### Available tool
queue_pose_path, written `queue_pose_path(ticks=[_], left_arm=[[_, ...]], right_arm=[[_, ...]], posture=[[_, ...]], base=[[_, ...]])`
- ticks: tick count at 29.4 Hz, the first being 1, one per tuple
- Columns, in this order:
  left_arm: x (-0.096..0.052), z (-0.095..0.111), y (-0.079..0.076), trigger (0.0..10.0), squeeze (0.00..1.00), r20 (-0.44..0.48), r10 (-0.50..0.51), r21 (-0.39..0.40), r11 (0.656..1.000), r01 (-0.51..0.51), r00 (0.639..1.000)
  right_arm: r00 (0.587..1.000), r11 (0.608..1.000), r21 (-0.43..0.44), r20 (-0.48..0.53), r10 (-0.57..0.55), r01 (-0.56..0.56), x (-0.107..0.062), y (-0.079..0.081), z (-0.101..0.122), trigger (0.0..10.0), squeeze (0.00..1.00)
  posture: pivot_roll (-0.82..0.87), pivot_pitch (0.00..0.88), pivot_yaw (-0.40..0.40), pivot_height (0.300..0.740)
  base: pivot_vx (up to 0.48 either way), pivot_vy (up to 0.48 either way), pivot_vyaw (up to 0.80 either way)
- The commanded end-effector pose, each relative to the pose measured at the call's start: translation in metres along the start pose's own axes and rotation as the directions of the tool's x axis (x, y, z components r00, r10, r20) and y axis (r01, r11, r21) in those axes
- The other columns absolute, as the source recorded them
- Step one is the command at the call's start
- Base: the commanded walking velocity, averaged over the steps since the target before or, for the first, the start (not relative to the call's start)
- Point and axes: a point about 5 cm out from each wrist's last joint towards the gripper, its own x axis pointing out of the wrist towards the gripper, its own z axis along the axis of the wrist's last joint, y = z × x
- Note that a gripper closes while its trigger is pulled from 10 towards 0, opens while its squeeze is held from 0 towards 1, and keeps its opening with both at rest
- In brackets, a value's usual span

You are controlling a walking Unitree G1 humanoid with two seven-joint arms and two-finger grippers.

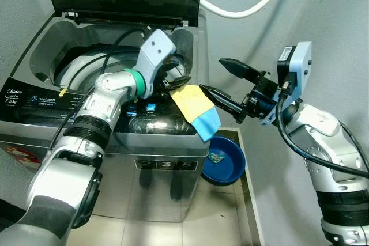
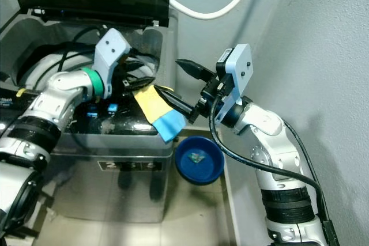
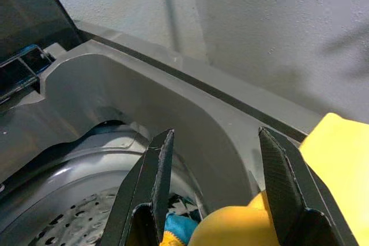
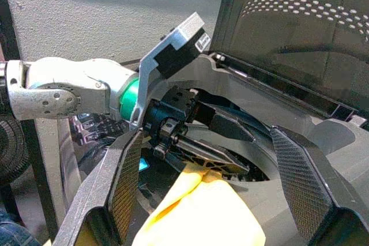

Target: Clothes washing

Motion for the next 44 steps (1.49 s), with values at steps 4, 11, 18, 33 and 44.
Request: queue_pose_path(ticks=[4, 11, 18, 33, 44], left_arm=[[0.002, 0.016, -0.008, 10.0, 0.00, 0.086, -0.060, -0.046, 0.997, 0.064, 0.994], [-0.002, 0.025, -0.044, 10.0, 0.00, 0.122, -0.263, -0.040, 0.962, 0.269, 0.957], [-0.002, 0.005, -0.051, 10.0, 1.00, 0.045, -0.263, -0.090, 0.960, 0.266, 0.964], [-0.016, -0.004, -0.049, 10.0, 0.00, -0.090, -0.216, -0.105, 0.973, 0.206, 0.972], [-0.021, -0.021, -0.041, 0.0, 0.00, -0.151, -0.109, -0.167, 0.982, 0.083, 0.982]], right_arm=[[1.000, 1.000, -0.001, 0.009, 0.005, -0.005, 0.001, -0.001, 0.002, 10.0, 0.00], [1.000, 1.000, 0.000, 0.009, 0.001, -0.001, 0.000, 0.000, 0.001, 10.0, 0.00], [1.000, 1.000, 0.004, 0.013, -0.001, 0.001, 0.002, -0.001, 0.000, 10.0, 0.00], [1.000, 1.000, 0.004, 0.007, -0.012, 0.012, 0.000, -0.002, -0.001, 10.0, 0.00], [1.000, 1.000, 0.006, 0.008, -0.006, 0.006, 0.001, -0.003, -0.002, 10.0, 0.00]], posture=[[0.04, 0.129, 0.004, 0.740], [0.05, 0.128, 0.009, 0.740], [0.06, 0.133, 0.008, 0.740], [0.05, 0.135, 0.014, 0.740], [0.06, 0.136, 0.002, 0.740]], base=[[0.000, 0.000, 0.00], [0.000, 0.000, 0.00], [0.000, 0.000, 0.00], [0.000, 0.000, 0.00], [0.000, 0.000, 0.00]])
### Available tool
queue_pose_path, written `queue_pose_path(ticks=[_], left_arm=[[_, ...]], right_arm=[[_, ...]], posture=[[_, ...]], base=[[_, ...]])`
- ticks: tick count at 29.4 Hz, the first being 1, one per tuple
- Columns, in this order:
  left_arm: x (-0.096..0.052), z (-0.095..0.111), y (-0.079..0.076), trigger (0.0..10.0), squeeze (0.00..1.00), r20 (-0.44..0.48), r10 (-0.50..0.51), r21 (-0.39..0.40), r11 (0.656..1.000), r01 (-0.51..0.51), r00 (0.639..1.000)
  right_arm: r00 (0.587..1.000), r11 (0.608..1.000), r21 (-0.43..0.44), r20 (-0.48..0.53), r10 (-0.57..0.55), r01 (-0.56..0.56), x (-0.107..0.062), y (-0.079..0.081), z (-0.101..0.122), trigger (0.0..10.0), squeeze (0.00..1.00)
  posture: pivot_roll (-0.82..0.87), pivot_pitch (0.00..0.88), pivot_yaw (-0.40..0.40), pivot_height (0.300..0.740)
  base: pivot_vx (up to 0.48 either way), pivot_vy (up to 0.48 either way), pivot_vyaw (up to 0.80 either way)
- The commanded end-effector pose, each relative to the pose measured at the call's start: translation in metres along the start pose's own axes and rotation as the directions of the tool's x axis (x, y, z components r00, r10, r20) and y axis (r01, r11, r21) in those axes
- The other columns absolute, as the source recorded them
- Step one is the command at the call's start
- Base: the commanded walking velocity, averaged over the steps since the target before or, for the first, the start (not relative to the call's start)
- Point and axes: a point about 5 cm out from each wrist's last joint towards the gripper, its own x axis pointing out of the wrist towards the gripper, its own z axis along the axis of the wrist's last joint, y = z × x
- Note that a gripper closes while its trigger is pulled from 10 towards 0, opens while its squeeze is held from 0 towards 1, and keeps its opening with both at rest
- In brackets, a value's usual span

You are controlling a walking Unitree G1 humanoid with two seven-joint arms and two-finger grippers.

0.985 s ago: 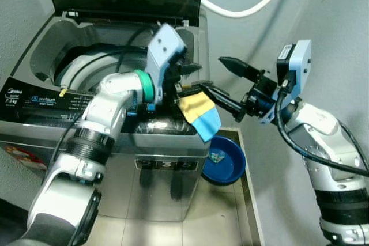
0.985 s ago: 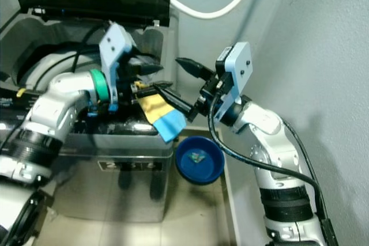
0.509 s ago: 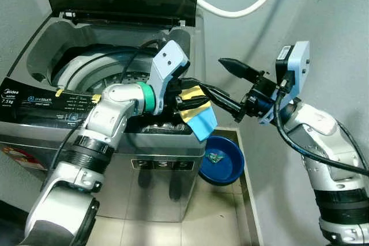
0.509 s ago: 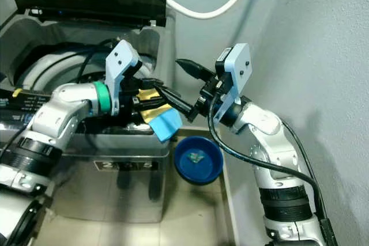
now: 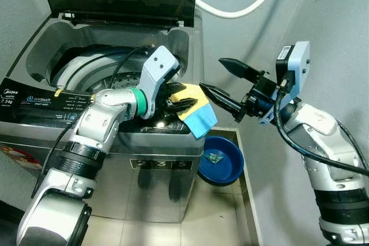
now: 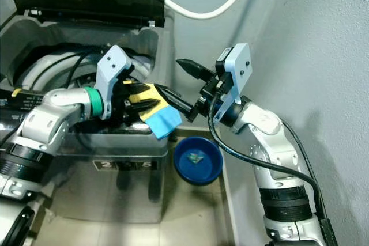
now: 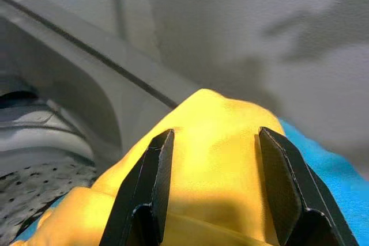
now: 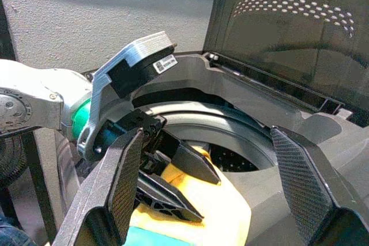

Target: Clothes washing

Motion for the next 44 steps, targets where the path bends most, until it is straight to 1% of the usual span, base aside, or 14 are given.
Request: queue_pose_path(ticks=[1, 20, 21, 22, 23, 31, 34, 36, 37, 39, 40, 41, 42, 44], left_arm=[[-0.001, -0.014, 0.000, 0.0, 0.00, -0.052, 0.012, -0.029, 0.999, -0.013, 0.999], [0.002, -0.006, 0.000, 0.0, 0.00, -0.028, 0.037, 0.005, 0.999, -0.037, 0.999], [0.002, -0.002, 0.000, 2.0, 0.00, -0.001, 0.045, 0.014, 0.999, -0.045, 0.999], [0.002, -0.002, 0.000, 2.0, 0.00, -0.001, 0.045, 0.014, 0.999, -0.045, 0.999], [0.002, 0.003, 0.002, 10.0, 0.00, 0.045, 0.071, 0.004, 0.997, -0.072, 0.996], [-0.003, 0.020, 0.018, 10.0, 0.00, 0.155, 0.244, -0.060, 0.969, -0.238, 0.957], [-0.010, 0.032, 0.026, 10.0, 0.00, 0.208, 0.338, -0.077, 0.941, -0.329, 0.918], [-0.018, 0.039, 0.026, 10.0, 0.31, 0.237, 0.378, -0.070, 0.926, -0.372, 0.895], [-0.021, 0.041, 0.022, 10.0, 0.09, 0.234, 0.373, -0.063, 0.927, -0.369, 0.898], [-0.021, 0.041, 0.022, 10.0, 0.09, 0.234, 0.373, -0.063, 0.927, -0.369, 0.898], [-0.023, 0.042, 0.017, 10.0, 0.00, 0.232, 0.357, -0.051, 0.933, -0.356, 0.905], [-0.025, 0.042, 0.011, 10.0, 0.00, 0.232, 0.340, -0.054, 0.940, -0.337, 0.911], [-0.027, 0.042, 0.007, 10.0, 0.45, 0.232, 0.326, -0.054, 0.945, -0.323, 0.916], [-0.027, 0.043, 0.005, 10.0, 0.45, 0.234, 0.320, -0.054, 0.947, -0.316, 0.918]], right_arm=[[1.000, 1.000, -0.010, 0.011, 0.005, -0.005, 0.001, -0.001, 0.002, 10.0, 0.00], [1.000, 1.000, -0.012, 0.012, 0.002, -0.002, 0.000, 0.000, 0.003, 10.0, 0.00], [1.000, 1.000, -0.012, 0.013, 0.002, -0.002, 0.000, 0.000, 0.003, 10.0, 0.00], [1.000, 1.000, -0.012, 0.013, 0.002, -0.002, 0.000, 0.000, 0.003, 10.0, 0.00], [1.000, 1.000, -0.012, 0.013, 0.001, -0.001, 0.000, 0.000, 0.003, 10.0, 0.00], [1.000, 1.000, -0.013, 0.016, -0.001, 0.001, 0.000, 0.001, 0.003, 10.0, 0.00], [1.000, 1.000, -0.013, 0.015, -0.004, 0.005, 0.000, 0.001, 0.003, 10.0, 0.00], [1.000, 1.000, -0.014, 0.021, -0.018, 0.018, 0.000, 0.000, 0.003, 10.0, 0.00], [0.999, 0.999, -0.016, 0.026, -0.030, 0.030, 0.001, 0.000, 0.003, 10.0, 0.00], [0.999, 0.999, -0.016, 0.026, -0.030, 0.030, 0.001, 0.000, 0.003, 10.0, 0.00], [0.999, 0.999, -0.017, 0.033, -0.043, 0.043, 0.001, -0.001, 0.003, 10.0, 0.00], [0.998, 0.998, -0.017, 0.037, -0.053, 0.054, 0.002, -0.001, 0.003, 10.0, 0.00], [0.997, 0.998, -0.016, 0.040, -0.059, 0.059, 0.002, -0.001, 0.003, 10.0, 0.00], [0.997, 0.998, -0.016, 0.041, -0.061, 0.062, 0.002, -0.001, 0.003, 10.0, 0.00]], posture=[[0.06, 0.136, 0.002, 0.740], [0.05, 0.138, 0.008, 0.740], [0.05, 0.138, 0.008, 0.740], [0.05, 0.138, 0.008, 0.740], [0.05, 0.137, 0.009, 0.740], [0.05, 0.138, 0.010, 0.740], [0.05, 0.137, 0.011, 0.740], [0.05, 0.134, 0.013, 0.740], [0.06, 0.133, 0.013, 0.740], [0.06, 0.133, 0.013, 0.740], [0.06, 0.132, 0.014, 0.740], [0.06, 0.130, 0.015, 0.740], [0.06, 0.128, 0.015, 0.740], [0.06, 0.128, 0.015, 0.740]], base=[[0.000, 0.000, 0.00], [0.000, 0.000, 0.00], [0.000, 0.000, 0.00], [0.000, 0.000, 0.00], [0.000, 0.000, 0.00], [0.000, 0.000, 0.00], [0.000, 0.000, 0.00], [0.000, 0.000, 0.00], [0.000, 0.000, 0.00], [0.000, 0.000, 0.00], [0.000, 0.000, 0.00], [0.000, 0.000, 0.00], [0.000, 0.000, 0.00], [0.000, 0.000, 0.00]])
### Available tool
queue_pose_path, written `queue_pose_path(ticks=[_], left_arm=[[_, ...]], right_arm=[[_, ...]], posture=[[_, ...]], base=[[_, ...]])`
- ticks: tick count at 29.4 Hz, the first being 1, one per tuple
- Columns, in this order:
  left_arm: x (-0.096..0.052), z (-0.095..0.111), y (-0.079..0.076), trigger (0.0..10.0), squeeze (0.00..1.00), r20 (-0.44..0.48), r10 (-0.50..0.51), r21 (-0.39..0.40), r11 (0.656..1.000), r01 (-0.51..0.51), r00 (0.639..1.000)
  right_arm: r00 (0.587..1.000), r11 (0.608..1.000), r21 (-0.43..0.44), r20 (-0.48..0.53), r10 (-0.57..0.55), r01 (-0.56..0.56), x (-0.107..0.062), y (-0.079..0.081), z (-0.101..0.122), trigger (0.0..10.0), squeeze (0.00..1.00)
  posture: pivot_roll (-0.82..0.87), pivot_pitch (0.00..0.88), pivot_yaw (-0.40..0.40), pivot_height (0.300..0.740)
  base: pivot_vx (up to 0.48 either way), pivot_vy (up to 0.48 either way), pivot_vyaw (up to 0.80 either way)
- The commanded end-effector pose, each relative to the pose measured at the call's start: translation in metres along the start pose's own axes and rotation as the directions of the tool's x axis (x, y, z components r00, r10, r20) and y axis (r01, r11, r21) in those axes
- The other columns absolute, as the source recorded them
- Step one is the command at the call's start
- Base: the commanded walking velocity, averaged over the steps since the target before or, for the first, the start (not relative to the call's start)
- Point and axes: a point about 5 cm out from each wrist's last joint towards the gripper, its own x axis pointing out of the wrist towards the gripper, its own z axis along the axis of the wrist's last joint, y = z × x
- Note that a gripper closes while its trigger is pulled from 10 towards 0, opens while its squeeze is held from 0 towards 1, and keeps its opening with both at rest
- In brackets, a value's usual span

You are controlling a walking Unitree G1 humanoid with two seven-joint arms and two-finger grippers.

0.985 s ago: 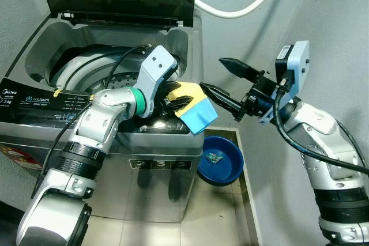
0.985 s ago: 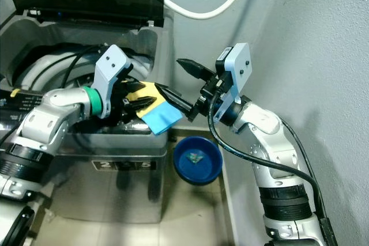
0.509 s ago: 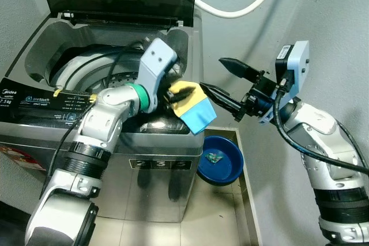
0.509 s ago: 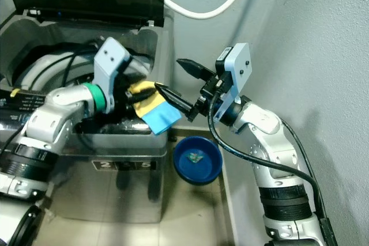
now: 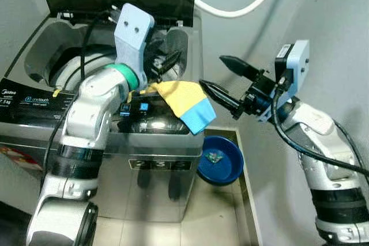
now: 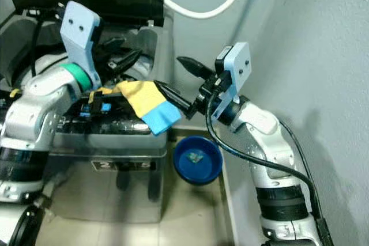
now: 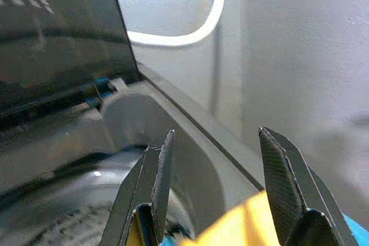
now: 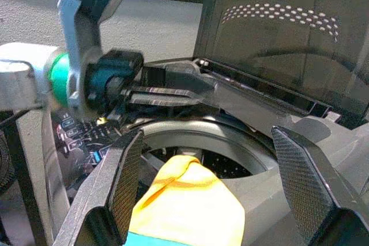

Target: Clothes washing

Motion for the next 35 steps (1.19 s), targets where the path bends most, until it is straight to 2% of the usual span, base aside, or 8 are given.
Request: queue_pose_path(ticks=[1, 10, 11, 22, 25, 30, 34, 35], left_arm=[[-0.002, 0.001, -0.004, 10.0, 0.45, 0.000, -0.023, -0.002, 1.000, 0.023, 1.000], [-0.009, 0.005, -0.008, 10.0, 1.00, -0.002, -0.041, -0.021, 0.999, 0.041, 0.999], [-0.009, 0.003, -0.009, 10.0, 0.00, -0.024, -0.053, -0.027, 0.998, 0.053, 0.998], [-0.013, -0.019, -0.018, 10.0, 0.00, -0.142, -0.123, -0.100, 0.989, 0.109, 0.982], [-0.013, -0.028, -0.018, 0.0, 0.00, -0.178, -0.123, -0.111, 0.988, 0.104, 0.976], [-0.013, -0.031, -0.015, 0.0, 0.00, -0.193, -0.095, -0.089, 0.993, 0.079, 0.977], [-0.011, -0.026, -0.012, 10.0, 0.00, -0.168, -0.060, -0.056, 0.997, 0.052, 0.984], [-0.011, -0.025, -0.011, 10.0, 1.00, -0.166, -0.060, -0.062, 0.997, 0.050, 0.984]], right_arm=[[1.000, 1.000, -0.017, 0.013, -0.010, 0.011, -0.002, -0.001, 0.003, 10.0, 0.00], [0.999, 1.000, -0.019, 0.023, -0.023, 0.023, 0.000, -0.002, 0.003, 10.0, 0.00], [0.999, 1.000, -0.020, 0.023, -0.024, 0.024, 0.001, -0.002, 0.002, 10.0, 0.00], [0.999, 0.999, -0.024, 0.026, -0.034, 0.035, 0.001, -0.003, 0.002, 10.0, 0.00], [0.999, 0.999, -0.024, 0.026, -0.036, 0.037, 0.000, -0.003, 0.003, 10.0, 0.00], [0.999, 0.999, -0.025, 0.025, -0.039, 0.040, 0.000, -0.004, 0.003, 10.0, 0.00], [0.999, 0.999, -0.026, 0.025, -0.047, 0.048, 0.000, -0.004, 0.002, 10.0, 0.00], [0.998, 0.998, -0.026, 0.025, -0.049, 0.050, 0.000, -0.005, 0.002, 10.0, 0.00]], posture=[[0.06, 0.128, 0.015, 0.740], [0.07, 0.115, 0.016, 0.740], [0.07, 0.113, 0.016, 0.740], [0.07, 0.111, 0.018, 0.740], [0.06, 0.116, 0.016, 0.740], [0.06, 0.117, 0.017, 0.740], [0.06, 0.119, 0.017, 0.740], [0.06, 0.120, 0.016, 0.740]], base=[[0.000, 0.000, 0.00], [0.000, 0.000, 0.00], [0.000, 0.000, 0.00], [0.000, 0.000, 0.00], [0.000, 0.000, 0.00], [0.000, 0.000, 0.00], [0.000, 0.000, 0.00], [0.000, 0.000, 0.00]])
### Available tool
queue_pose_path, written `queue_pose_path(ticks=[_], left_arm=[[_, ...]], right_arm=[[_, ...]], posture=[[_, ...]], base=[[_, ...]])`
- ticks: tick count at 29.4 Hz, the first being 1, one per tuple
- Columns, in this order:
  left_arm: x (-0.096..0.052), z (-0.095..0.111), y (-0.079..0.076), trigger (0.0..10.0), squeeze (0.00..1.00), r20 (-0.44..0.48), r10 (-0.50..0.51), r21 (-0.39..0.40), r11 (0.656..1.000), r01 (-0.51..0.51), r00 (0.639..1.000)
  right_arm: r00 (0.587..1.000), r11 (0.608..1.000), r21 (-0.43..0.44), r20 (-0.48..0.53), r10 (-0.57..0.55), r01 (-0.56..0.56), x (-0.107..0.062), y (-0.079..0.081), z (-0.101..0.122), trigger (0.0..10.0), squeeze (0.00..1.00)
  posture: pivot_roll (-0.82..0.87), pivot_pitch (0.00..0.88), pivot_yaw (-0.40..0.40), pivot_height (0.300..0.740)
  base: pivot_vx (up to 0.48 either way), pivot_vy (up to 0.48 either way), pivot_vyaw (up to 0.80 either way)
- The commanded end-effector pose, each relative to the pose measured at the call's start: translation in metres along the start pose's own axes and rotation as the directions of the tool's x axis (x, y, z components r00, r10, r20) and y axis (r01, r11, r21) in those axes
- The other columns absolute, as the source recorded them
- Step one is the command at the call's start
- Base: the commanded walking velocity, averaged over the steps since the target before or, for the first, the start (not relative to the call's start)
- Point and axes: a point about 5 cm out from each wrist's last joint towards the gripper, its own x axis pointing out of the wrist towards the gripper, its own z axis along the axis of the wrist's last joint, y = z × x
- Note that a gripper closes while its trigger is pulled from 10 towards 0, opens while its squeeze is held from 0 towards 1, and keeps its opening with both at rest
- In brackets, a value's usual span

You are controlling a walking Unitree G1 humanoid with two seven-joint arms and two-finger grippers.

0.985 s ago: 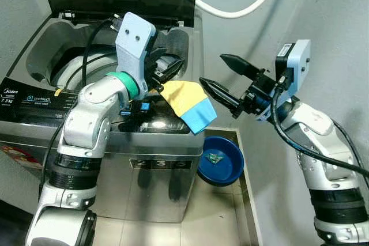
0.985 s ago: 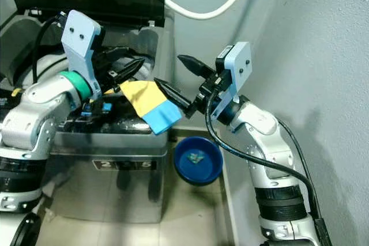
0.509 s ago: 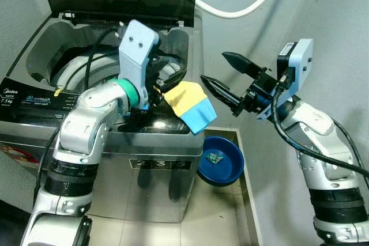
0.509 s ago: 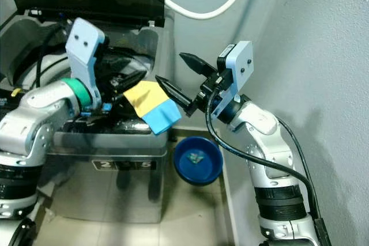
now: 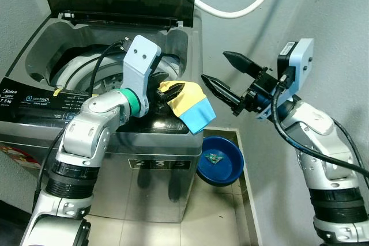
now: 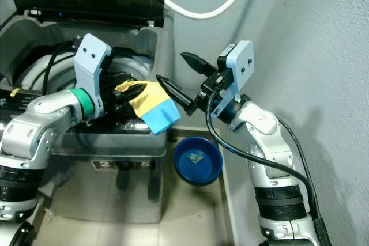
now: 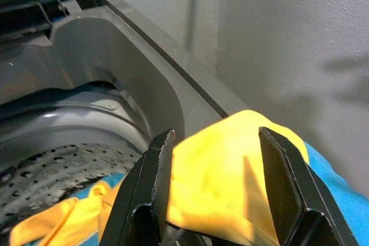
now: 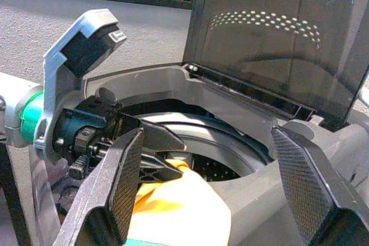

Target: Clothes washing

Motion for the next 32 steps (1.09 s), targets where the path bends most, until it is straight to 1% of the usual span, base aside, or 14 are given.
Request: queue_pose_path(ticks=[1, 6, 7, 8, 10, 12, 14, 16, 20, 23, 27, 28, 31, 32], left_arm=[[0.000, 0.001, 0.001, 10.0, 1.00, 0.005, 0.005, 0.000, 1.000, -0.005, 1.000], [-0.002, 0.006, 0.004, 10.0, 1.00, 0.029, 0.026, 0.015, 1.000, -0.026, 0.999], [-0.005, 0.011, 0.008, 10.0, 0.00, 0.056, 0.067, 0.029, 0.997, -0.069, 0.996], [-0.005, 0.011, 0.008, 10.0, 0.00, 0.056, 0.067, 0.029, 0.997, -0.069, 0.996], [-0.012, 0.024, 0.027, 10.0, 0.00, 0.119, 0.228, 0.079, 0.968, -0.239, 0.966], [-0.023, 0.036, 0.050, 10.0, 0.00, 0.185, 0.408, 0.134, 0.891, -0.434, 0.894], [-0.040, 0.047, 0.074, 10.0, 0.00, 0.238, 0.551, 0.115, 0.802, -0.586, 0.800], [-0.048, 0.050, 0.081, 10.0, 0.00, 0.249, 0.584, 0.106, 0.776, -0.621, 0.772], [-0.054, 0.051, 0.084, 10.0, 0.00, 0.248, 0.584, 0.126, 0.772, -0.623, 0.773], [-0.060, 0.052, 0.072, 10.0, 0.00, 0.230, 0.460, 0.193, 0.842, -0.503, 0.858], [-0.061, 0.055, 0.062, 10.0, 0.00, 0.239, 0.393, 0.211, 0.872, -0.442, 0.888], [-0.059, 0.059, 0.054, 10.0, 0.00, 0.255, 0.362, 0.197, 0.888, -0.415, 0.896], [-0.058, 0.060, 0.052, 10.0, 0.00, 0.262, 0.359, 0.189, 0.891, -0.412, 0.896], [-0.057, 0.061, 0.051, 10.0, 0.00, 0.265, 0.354, 0.184, 0.895, -0.408, 0.897]], right_arm=[[1.000, 1.000, -0.011, 0.008, -0.010, 0.010, 0.000, -0.002, 0.001, 10.0, 0.00], [1.000, 1.000, -0.012, 0.011, -0.018, 0.018, 0.001, -0.002, 0.001, 10.0, 0.00], [1.000, 1.000, -0.010, 0.014, -0.025, 0.025, 0.002, -0.002, 0.001, 10.0, 0.00], [1.000, 1.000, -0.010, 0.014, -0.025, 0.025, 0.002, -0.002, 0.001, 10.0, 0.00], [0.999, 0.998, -0.026, -0.007, -0.050, 0.050, 0.008, 0.004, -0.006, 10.0, 0.00], [0.997, 0.998, -0.025, -0.048, -0.063, 0.062, 0.016, 0.013, -0.021, 10.0, 0.00], [0.992, 0.999, -0.030, -0.116, -0.041, 0.038, 0.025, 0.025, -0.040, 10.0, 0.00], [0.990, 0.999, -0.027, -0.138, -0.028, 0.024, 0.028, 0.029, -0.046, 10.0, 0.00], [0.984, 1.000, -0.018, -0.176, 0.017, -0.021, 0.031, 0.034, -0.054, 10.0, 0.00], [0.946, 0.982, -0.004, -0.272, 0.179, -0.187, 0.035, 0.049, -0.072, 10.0, 0.00], [0.931, 0.972, -0.034, -0.296, 0.213, -0.233, 0.039, 0.052, -0.075, 10.0, 0.00], [0.917, 0.960, -0.079, -0.325, 0.230, -0.269, 0.046, 0.054, -0.078, 8.5, 0.00], [0.912, 0.956, -0.094, -0.337, 0.232, -0.278, 0.048, 0.054, -0.079, 8.5, 0.00], [0.910, 0.955, -0.106, -0.347, 0.226, -0.278, 0.049, 0.054, -0.081, 7.9, 0.00]], posture=[[0.06, 0.120, 0.016, 0.740], [0.06, 0.120, 0.016, 0.740], [0.06, 0.121, 0.016, 0.740], [0.06, 0.121, 0.016, 0.740], [0.06, 0.122, 0.013, 0.740], [0.07, 0.122, 0.011, 0.740], [0.08, 0.121, 0.002, 0.740], [0.08, 0.121, 0.002, 0.740], [0.10, 0.121, -0.006, 0.740], [0.11, 0.121, -0.021, 0.740], [0.12, 0.120, -0.033, 0.740], [0.12, 0.120, -0.046, 0.740], [0.12, 0.120, -0.048, 0.740], [0.13, 0.120, -0.050, 0.740]], base=[[0.000, 0.000, 0.00], [0.000, 0.000, 0.00], [0.000, 0.000, 0.00], [0.000, 0.000, 0.00], [0.000, 0.000, 0.00], [0.000, 0.000, 0.00], [0.000, 0.000, 0.00], [0.000, 0.000, 0.00], [0.000, 0.000, 0.00], [0.000, 0.000, 0.00], [0.000, 0.000, 0.00], [0.000, 0.000, 0.00], [0.000, 0.000, 0.00], [0.000, 0.000, 0.00]])
